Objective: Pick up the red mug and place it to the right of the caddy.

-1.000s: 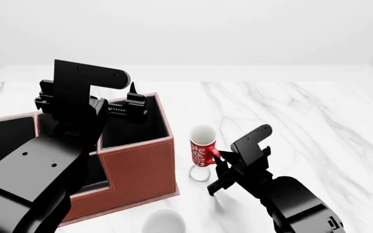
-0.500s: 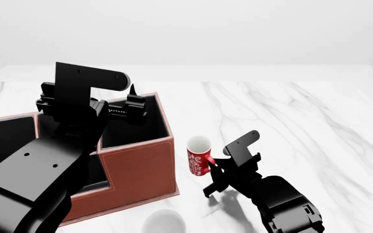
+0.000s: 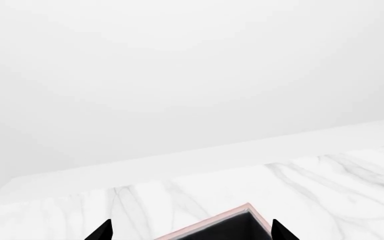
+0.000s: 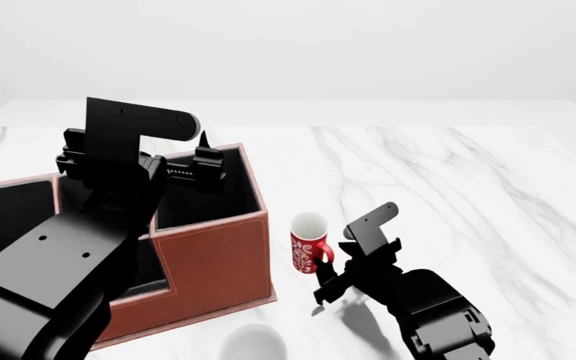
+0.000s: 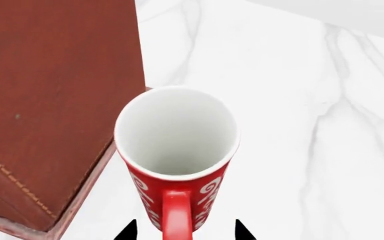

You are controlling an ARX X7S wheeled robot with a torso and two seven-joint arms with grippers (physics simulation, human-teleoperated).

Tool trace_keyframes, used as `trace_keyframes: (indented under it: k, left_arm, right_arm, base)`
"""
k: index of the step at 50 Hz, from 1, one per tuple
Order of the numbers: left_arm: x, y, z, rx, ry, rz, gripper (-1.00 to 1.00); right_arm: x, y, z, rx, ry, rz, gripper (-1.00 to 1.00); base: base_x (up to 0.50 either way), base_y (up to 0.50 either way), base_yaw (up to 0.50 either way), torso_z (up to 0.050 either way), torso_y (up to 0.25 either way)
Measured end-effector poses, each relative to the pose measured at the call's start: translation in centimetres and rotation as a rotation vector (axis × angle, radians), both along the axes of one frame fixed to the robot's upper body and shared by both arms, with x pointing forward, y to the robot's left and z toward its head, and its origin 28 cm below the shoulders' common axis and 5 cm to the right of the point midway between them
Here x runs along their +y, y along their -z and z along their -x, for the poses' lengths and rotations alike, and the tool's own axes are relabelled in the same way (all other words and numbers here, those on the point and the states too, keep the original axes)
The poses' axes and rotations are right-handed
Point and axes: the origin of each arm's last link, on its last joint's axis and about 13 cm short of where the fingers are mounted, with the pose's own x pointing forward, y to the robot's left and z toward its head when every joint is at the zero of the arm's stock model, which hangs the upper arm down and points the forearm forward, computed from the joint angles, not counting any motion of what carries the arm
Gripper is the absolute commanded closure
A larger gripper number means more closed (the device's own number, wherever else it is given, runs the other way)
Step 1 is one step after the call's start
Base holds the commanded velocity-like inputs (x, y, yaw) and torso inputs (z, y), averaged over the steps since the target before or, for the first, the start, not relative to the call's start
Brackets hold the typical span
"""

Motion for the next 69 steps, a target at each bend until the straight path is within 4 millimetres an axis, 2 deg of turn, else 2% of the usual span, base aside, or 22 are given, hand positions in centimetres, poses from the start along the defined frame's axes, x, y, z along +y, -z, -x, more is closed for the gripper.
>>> trace_keyframes:
  k: [17,26,32,36,40,48,58,69]
  left_arm:
    - [0.1,0.0,-0.1,0.001,-0.003,0.002,-1.00]
    - [0.1,0.0,-0.1,0.004,-0.007,0.001,-1.00]
    - [0.1,0.0,0.0,0.004,-0.008,0.000,-1.00]
    - [0.1,0.0,0.0,0.003,-0.008,0.000,-1.00]
    - [0.1,0.0,0.0,0.003,-0.008,0.000,-1.00]
    - [0.0,-0.1,0.1,-0.001,-0.004,-0.002,-1.00]
    - [0.0,-0.3,0.2,-0.007,-0.005,-0.006,-1.00]
    - [-0.1,-0.4,0.4,-0.012,-0.003,-0.009,-1.00]
  right_arm:
    - [-0.2,-0.1,0.9,0.012,0.018,0.011,-1.00]
    - [-1.3,-2.1,4.4,-0.039,0.051,-0.023,-1.00]
    - [-2.4,-4.4,7.5,-0.093,0.098,-0.070,-1.00]
    - [-3.1,-6.3,9.3,-0.163,0.147,-0.086,-1.00]
    - [-3.5,-7.9,10.4,-0.304,0.256,-0.043,-1.00]
    - [-3.3,-10.0,12.3,-0.603,0.377,-0.031,-1.00]
    - [-2.6,-11.3,13.8,-0.778,0.399,-0.047,-1.00]
    - [-2.2,-11.8,14.5,-0.849,0.384,-0.042,-1.00]
  base:
    - [0.00,0.00,0.00,0.000,0.000]
    - [0.00,0.00,0.00,0.000,0.000]
    - [0.00,0.00,0.00,0.000,0.000]
    - [0.00,0.00,0.00,0.000,0.000]
    - [0.00,0.00,0.00,0.000,0.000]
    - [0.00,0.00,0.00,0.000,0.000]
    - [0.00,0.00,0.00,0.000,0.000]
    - [0.00,0.00,0.00,0.000,0.000]
